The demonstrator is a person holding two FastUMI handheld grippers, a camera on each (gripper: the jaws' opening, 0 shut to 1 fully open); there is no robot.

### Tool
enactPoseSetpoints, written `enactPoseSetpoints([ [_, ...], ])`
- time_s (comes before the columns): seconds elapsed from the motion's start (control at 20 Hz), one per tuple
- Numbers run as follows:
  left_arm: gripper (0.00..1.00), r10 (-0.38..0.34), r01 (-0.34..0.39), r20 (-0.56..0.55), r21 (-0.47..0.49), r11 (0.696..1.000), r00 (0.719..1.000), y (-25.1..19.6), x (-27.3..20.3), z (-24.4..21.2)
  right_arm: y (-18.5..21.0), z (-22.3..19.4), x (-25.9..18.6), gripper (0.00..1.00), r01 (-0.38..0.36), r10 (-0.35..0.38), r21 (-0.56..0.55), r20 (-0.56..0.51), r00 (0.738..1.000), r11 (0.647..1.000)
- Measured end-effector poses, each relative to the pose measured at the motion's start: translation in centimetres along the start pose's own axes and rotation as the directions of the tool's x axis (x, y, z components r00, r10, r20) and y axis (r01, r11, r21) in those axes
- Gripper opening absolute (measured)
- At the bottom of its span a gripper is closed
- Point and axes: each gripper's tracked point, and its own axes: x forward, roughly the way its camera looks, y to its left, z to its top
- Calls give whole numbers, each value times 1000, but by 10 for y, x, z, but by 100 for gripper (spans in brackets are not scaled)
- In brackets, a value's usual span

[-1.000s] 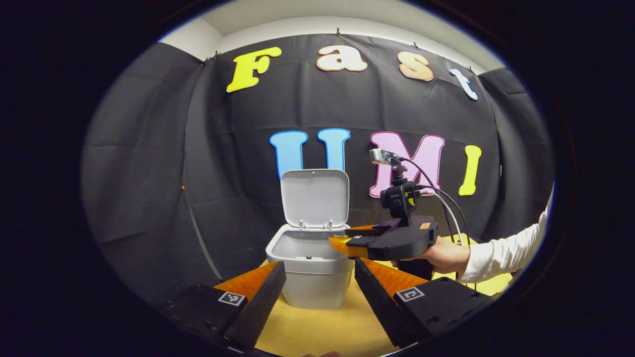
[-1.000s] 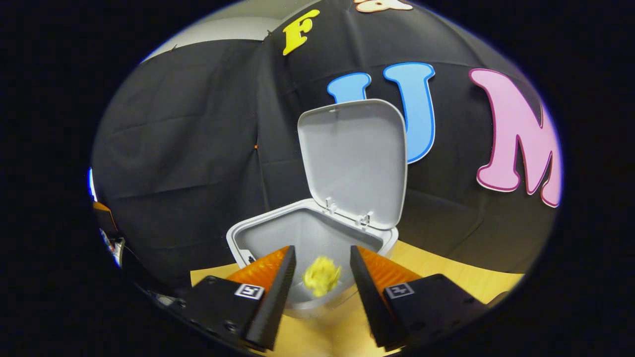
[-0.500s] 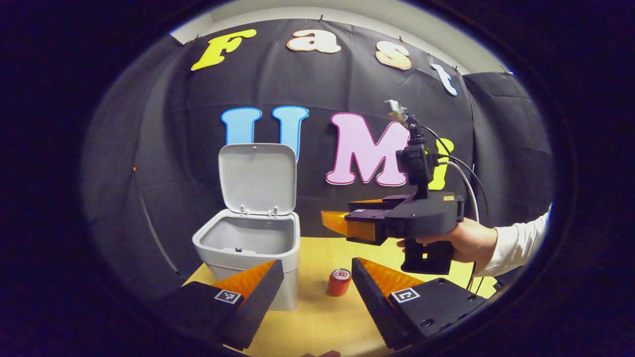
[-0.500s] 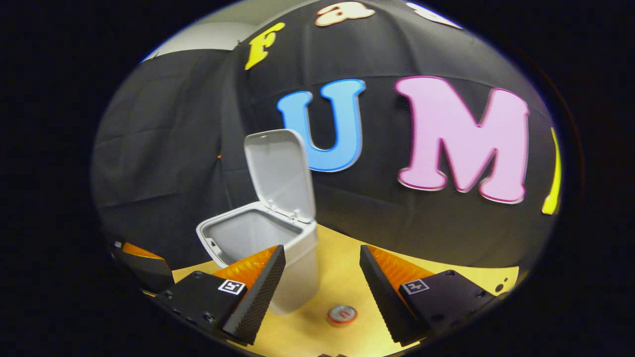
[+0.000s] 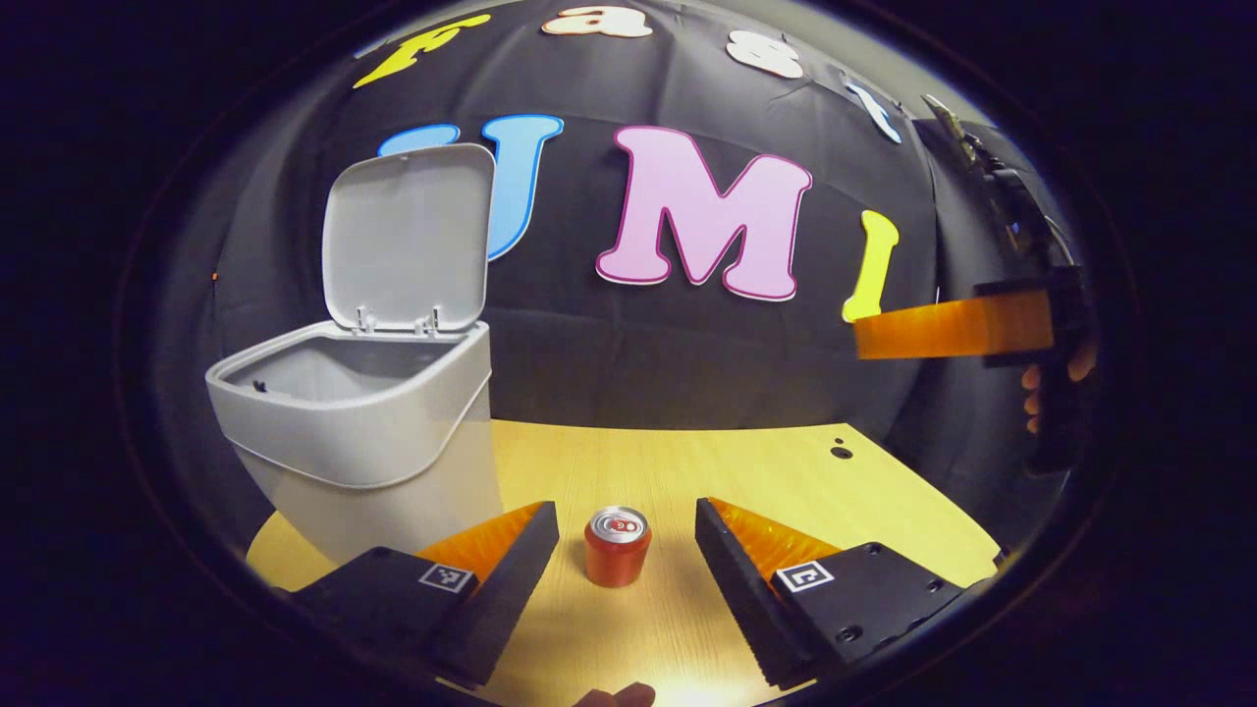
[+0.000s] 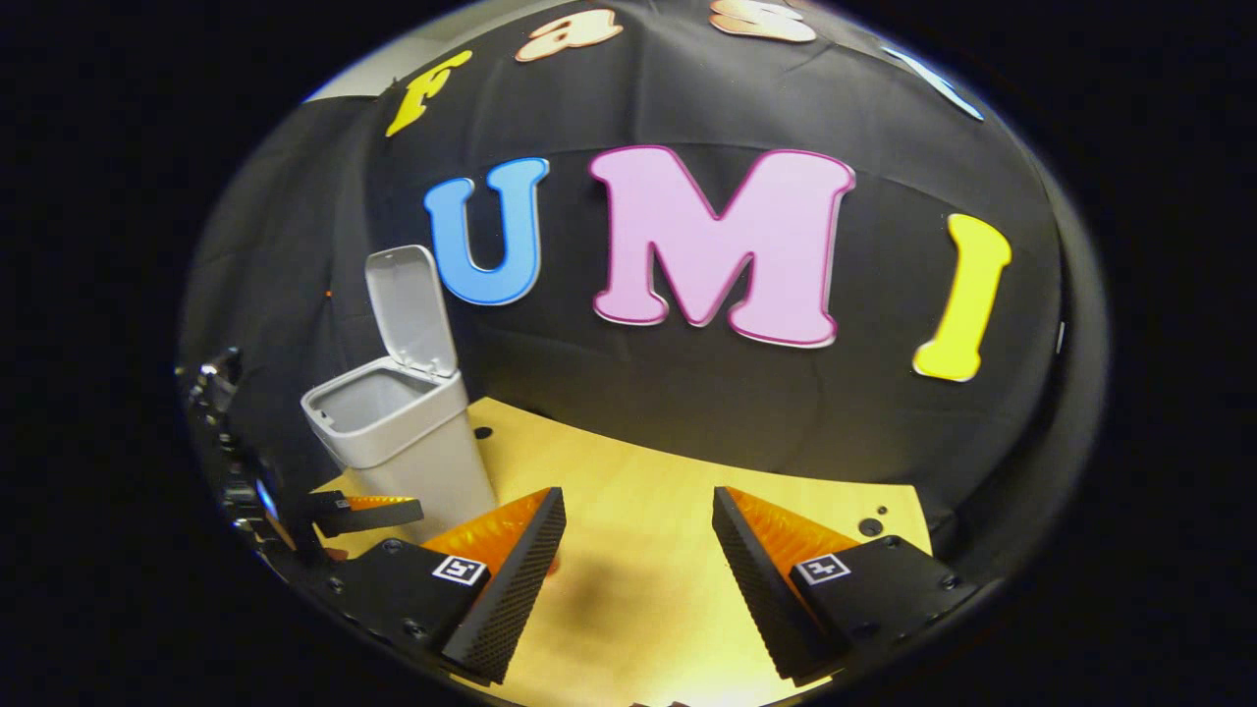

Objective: Press the lid of the desktop garbage bin to open it, pick up the crumpled paper on the desktop and throw it into the bin, then pick up the pop can on the desktop and drop it into the bin, and finally close the garbage bin lid.

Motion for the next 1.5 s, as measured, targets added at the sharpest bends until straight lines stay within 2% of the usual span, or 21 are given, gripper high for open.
enactPoseSetpoints([
  [0.15,96,-9,9,-42,-11,1000,999,-4,32,-27,-22,-16,-15,98,55,-54,11,-33,998,998],
  [0.25,96,2,-1,-67,19,1000,998,0,50,-39,-32,-28,-21,98,77,-76,13,-56,995,997],
  [0.6,96,20,-15,-124,44,999,992,3,97,-68,-43,-42,-24,97,109,-107,17,-97,990,994],
  [0.95,96,20,-5,-192,78,997,981,7,115,-91,-47,-47,-19,97,125,-122,17,-122,985,992],
  [1.05,89,-6,22,-189,83,996,982,3,114,-86,-48,-50,-18,97,127,-123,21,-127,984,992],
  [1.2,88,-22,40,-158,110,993,987,-3,105,-64,-47,-48,-21,97,121,-115,36,-123,986,992],
  [1.5,87,-81,82,-14,124,989,997,-19,74,27,-42,-39,-26,97,94,-89,49,-92,992,994],
])
